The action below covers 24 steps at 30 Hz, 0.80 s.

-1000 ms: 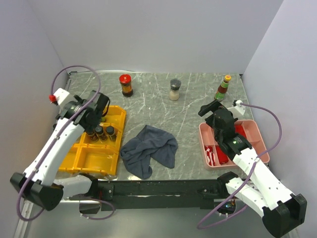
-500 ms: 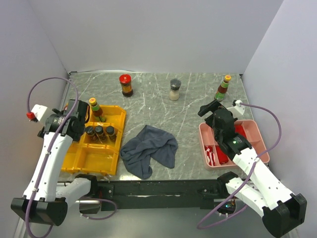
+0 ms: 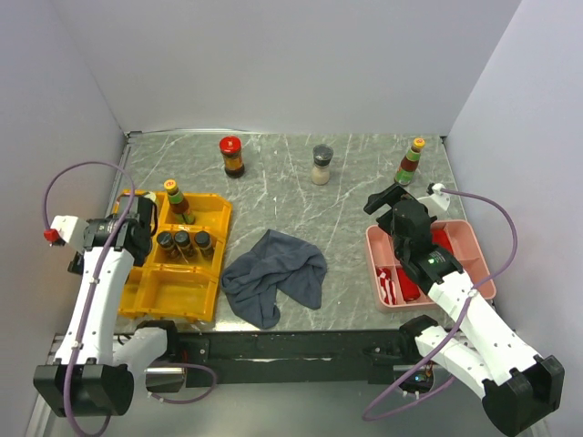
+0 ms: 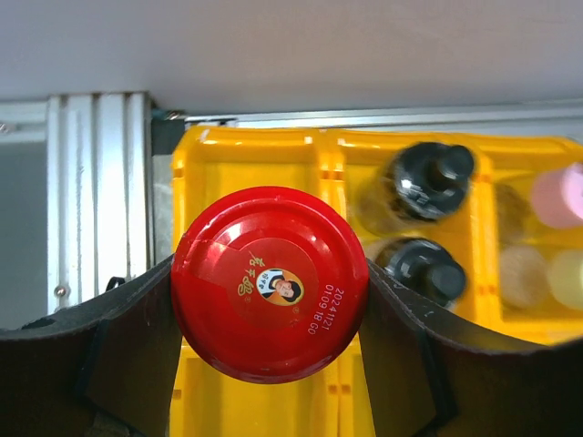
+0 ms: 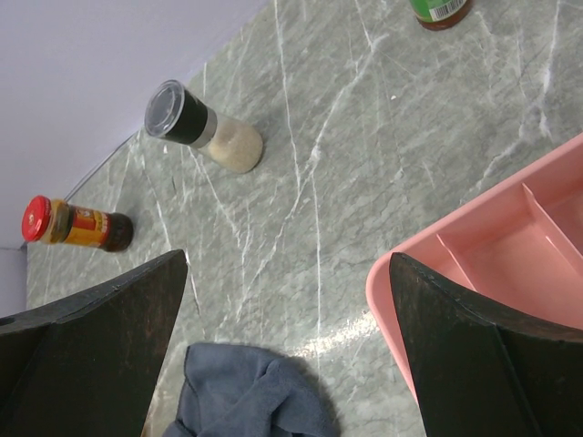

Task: Organize the condiment bottles
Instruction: Place the bottle in the storage box.

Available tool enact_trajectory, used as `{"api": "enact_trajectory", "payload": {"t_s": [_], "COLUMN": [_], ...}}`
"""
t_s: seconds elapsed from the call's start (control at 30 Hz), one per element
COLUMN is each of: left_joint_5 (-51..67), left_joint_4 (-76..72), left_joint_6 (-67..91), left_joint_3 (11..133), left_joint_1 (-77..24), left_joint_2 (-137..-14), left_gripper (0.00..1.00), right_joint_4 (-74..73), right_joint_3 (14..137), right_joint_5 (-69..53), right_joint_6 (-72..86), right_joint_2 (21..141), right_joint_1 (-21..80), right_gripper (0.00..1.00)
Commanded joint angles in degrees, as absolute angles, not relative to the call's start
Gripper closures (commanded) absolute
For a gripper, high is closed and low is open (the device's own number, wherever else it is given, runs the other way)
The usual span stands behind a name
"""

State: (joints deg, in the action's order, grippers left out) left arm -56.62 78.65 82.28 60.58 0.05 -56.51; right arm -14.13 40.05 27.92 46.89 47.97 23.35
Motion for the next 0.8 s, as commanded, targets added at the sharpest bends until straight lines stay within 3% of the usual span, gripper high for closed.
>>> {"api": "enact_trajectory", "payload": {"t_s": [0.0,0.6,0.77], "left_joint_5": [-57.84,-51.42,-51.5], "left_joint_4": [77.0,69.78,69.26], "left_joint_6": [85.96,87.71,89.73], "left_joint_3": [59.24,53.52,51.51], "left_joint_1": [2.81,5.71,5.71], "left_joint_2": [-55.9,-58.62,-60.73], "left_gripper": [0.99,0.99,0.89], "right_joint_4": [-12.39,-12.84,-12.39], "right_joint_3": [40.87,41.22,40.96], "right_joint_5": [28.22,28.39,28.04], "right_joint_6": [46.41,45.97,45.79], "right_joint_2": [48.34,47.82,47.55], "right_joint_1": [23.12,23.12,23.2], "right_gripper": [0.0,0.0,0.0]}}
